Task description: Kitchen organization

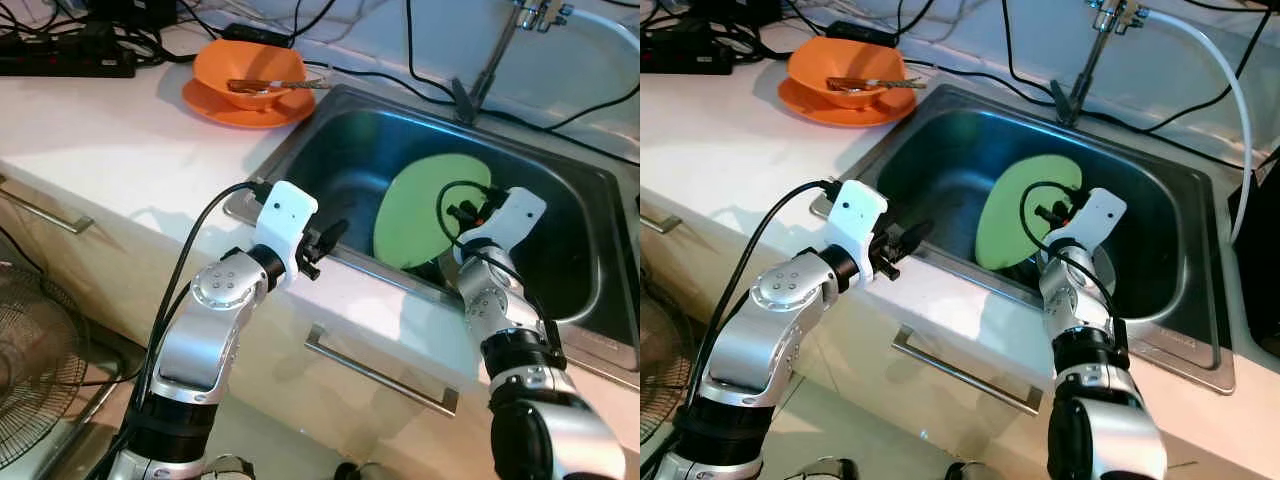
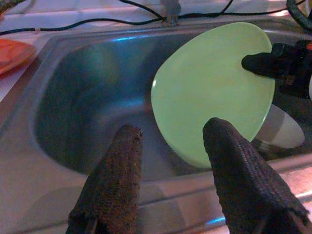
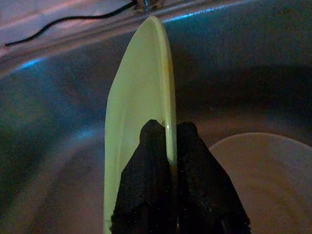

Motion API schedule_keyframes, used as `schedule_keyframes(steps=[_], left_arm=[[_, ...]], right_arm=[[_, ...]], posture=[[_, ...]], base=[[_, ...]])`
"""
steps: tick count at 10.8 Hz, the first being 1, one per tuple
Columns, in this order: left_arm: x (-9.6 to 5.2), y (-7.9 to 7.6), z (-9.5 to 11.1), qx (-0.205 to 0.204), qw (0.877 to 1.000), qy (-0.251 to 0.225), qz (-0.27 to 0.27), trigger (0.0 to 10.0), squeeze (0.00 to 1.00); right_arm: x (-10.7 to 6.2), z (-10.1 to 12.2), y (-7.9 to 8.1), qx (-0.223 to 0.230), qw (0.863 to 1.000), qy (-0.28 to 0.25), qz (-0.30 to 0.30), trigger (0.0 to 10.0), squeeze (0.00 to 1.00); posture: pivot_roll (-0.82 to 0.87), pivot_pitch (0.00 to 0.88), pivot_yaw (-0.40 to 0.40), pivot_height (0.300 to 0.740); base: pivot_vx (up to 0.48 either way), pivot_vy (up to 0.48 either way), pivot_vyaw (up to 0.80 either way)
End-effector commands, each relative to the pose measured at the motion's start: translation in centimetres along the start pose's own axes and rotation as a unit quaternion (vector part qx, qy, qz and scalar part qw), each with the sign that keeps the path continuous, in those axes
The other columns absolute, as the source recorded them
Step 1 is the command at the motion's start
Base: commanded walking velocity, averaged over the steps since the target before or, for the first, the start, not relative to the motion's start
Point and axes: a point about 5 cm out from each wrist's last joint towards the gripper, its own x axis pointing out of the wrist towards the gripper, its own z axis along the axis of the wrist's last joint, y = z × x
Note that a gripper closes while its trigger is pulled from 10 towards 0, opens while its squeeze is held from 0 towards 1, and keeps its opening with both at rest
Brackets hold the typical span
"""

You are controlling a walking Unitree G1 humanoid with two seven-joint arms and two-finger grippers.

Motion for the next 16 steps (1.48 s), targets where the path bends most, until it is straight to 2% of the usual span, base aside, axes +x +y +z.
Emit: schedule_keyframes(steps=[1,2,3,4,5,6,7,10,11,12,13,14,16], left_arm=[[-0.1,-0.5,0.2,-0.001,1.0,0.0,-0.009,10.0,0.0],[-0.1,-0.5,0.2,-0.001,1.0,0.002,-0.01,10.0,0.0],[-0.1,-0.6,0.3,-0.003,1.0,0.003,-0.011,10.0,0.0],[-0.1,-0.6,0.3,-0.004,1.0,0.004,-0.011,10.0,0.0],[-0.1,-0.7,0.3,-0.005,1.0,0.005,-0.012,10.0,0.0],[-0.1,-0.7,0.2,-0.006,1.0,0.006,-0.012,10.0,0.0],[-0.1,-0.7,0.2,-0.006,1.0,0.006,-0.011,10.0,0.0],[0.0,-0.8,0.1,-0.007,1.0,0.007,-0.01,10.0,0.0],[0.0,-0.8,0.1,-0.007,1.0,0.007,-0.008,10.0,0.0],[0.0,-0.7,0.1,-0.007,1.0,0.008,-0.008,10.0,0.0],[0.0,-0.7,0.1,-0.007,1.0,0.008,-0.008,10.0,0.0],[0.0,-0.8,0.0,-0.007,1.0,0.009,-0.009,10.0,0.0],[0.0,-0.6,0.1,-0.009,1.0,0.001,-0.002,10.0,0.0]], right_arm=[[0.0,-0.7,-0.8,-0.014,1.0,0.01,-0.013,10.0,0.0],[0.2,-0.8,-0.9,-0.023,1.0,0.016,-0.014,10.0,0.0],[0.3,-1.1,-1.0,-0.036,0.999,0.024,-0.017,10.0,0.96],[0.3,-1.1,-1.1,-0.038,0.999,0.026,-0.017,10.0,0.95],[0.3,-1.1,-1.1,-0.039,0.999,0.026,-0.018,10.0,0.83],[0.4,-1.1,-1.1,-0.04,0.999,0.025,-0.018,10.0,0.29],[0.4,-1.1,-0.9,-0.044,0.999,0.02,-0.014,10.0,0.0],[0.5,-0.7,-0.6,-0.06,0.998,0.008,-0.003,10.0,0.0],[0.6,-0.3,-0.5,-0.072,0.997,-0.003,0.0,10.0,1.0],[0.7,0.1,-0.4,-0.084,0.996,-0.014,0.002,10.0,0.94],[0.7,0.3,-0.3,-0.091,0.996,-0.019,0.004,10.0,0.04],[0.7,0.4,-0.2,-0.104,0.994,-0.024,0.007,10.0,0.0],[0.5,0.7,0.6,-0.127,0.99,-0.049,0.027,10.0,0.0]], posture=[[-0.02,0.059,-0.119,0.74],[-0.02,0.06,-0.119,0.74],[-0.02,0.064,-0.122,0.74],[-0.01,0.065,-0.124,0.74],[-0.01,0.065,-0.124,0.74],[-0.01,0.065,-0.124,0.74],[-0.02,0.069,-0.121,0.74],[-0.02,0.073,-0.122,0.74],[-0.02,0.072,-0.121,0.74],[-0.02,0.071,-0.12,0.74],[-0.02,0.07,-0.119,0.74],[-0.02,0.072,-0.119,0.74],[-0.02,0.07,-0.12,0.74]], base=[[0.0,0.0,0.0],[0.0,0.0,0.0],[0.0,0.0,0.0],[0.0,0.0,0.0],[0.0,0.0,0.0],[0.0,0.0,0.0],[0.0,0.0,0.0],[0.0,0.0,0.0],[0.0,0.0,0.0],[0.0,0.0,0.0],[0.0,0.0,0.0],[0.0,0.0,0.0],[0.0,0.0,0.0]])
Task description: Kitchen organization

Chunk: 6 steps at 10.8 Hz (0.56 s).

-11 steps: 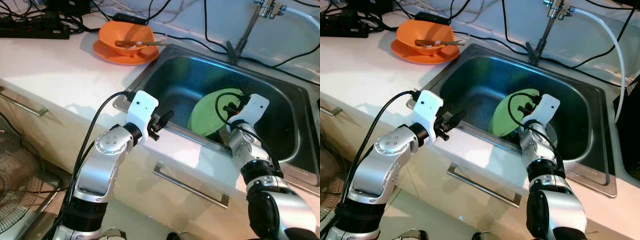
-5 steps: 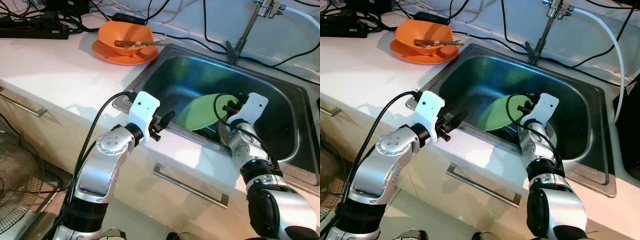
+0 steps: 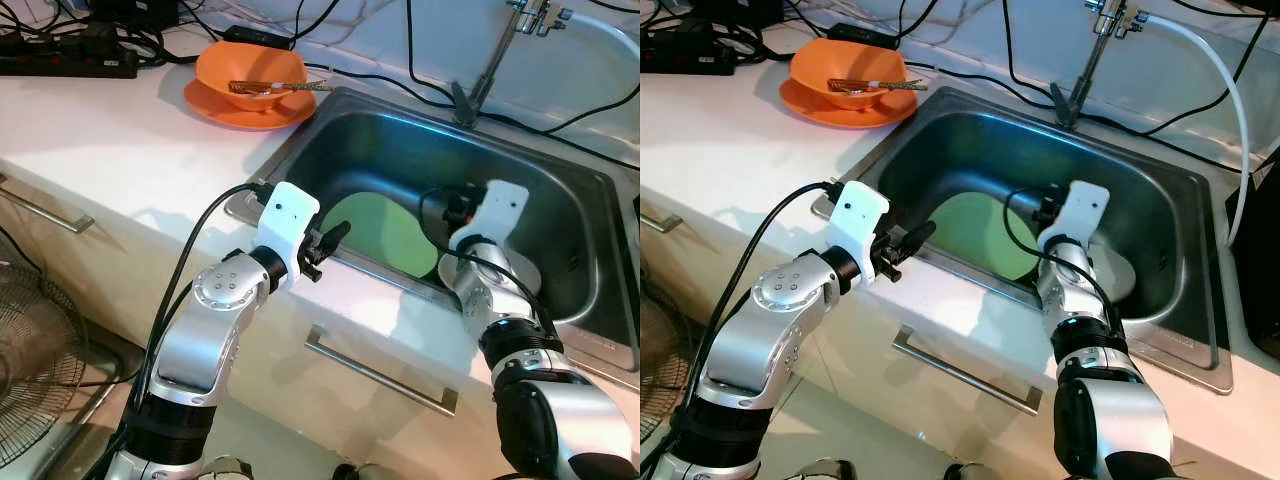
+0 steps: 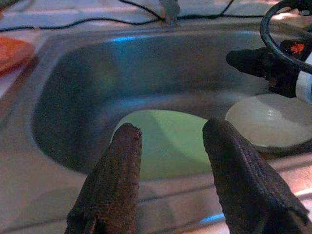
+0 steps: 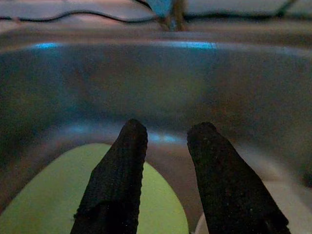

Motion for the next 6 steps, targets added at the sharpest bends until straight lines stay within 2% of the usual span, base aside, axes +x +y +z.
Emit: schedule_keyframes(steps=[1,3,4,5,6], left_arm=[[0.0,0.4,0.3,0.005,0.999,-0.025,0.027,10.0,0.0],[-0.2,2.6,1.1,0.013,0.992,-0.074,0.106,10.0,0.0],[-0.6,4.2,1.2,0.015,0.983,-0.09,0.162,10.0,0.0],[-0.8,5.2,0.9,0.008,0.977,-0.097,0.192,10.0,0.0],[-0.9,5.5,0.8,0.004,0.974,-0.105,0.203,10.0,0.0]], right_arm=[[-0.2,1.4,0.9,-0.026,0.998,-0.05,0.03,10.0,0.0],[-1.6,3.3,2.4,-0.045,0.987,-0.127,0.081,10.0,0.0],[-3.4,4.2,3.1,-0.046,0.979,-0.168,0.107,10.0,0.0],[-4.9,4.2,3.3,-0.051,0.976,-0.18,0.112,10.0,0.0],[-5.7,3.9,3.3,-0.056,0.976,-0.178,0.109,10.0,0.0]], posture=[[-0.02,0.073,-0.12,0.74],[-0.04,0.073,-0.122,0.74],[-0.05,0.074,-0.119,0.74],[-0.06,0.075,-0.117,0.74],[-0.06,0.075,-0.117,0.74]], base=[[0.0,0.0,0.0],[0.0,0.0,0.0],[0.0,0.0,0.0],[0.0,0.0,0.0],[0.0,0.0,0.0]])
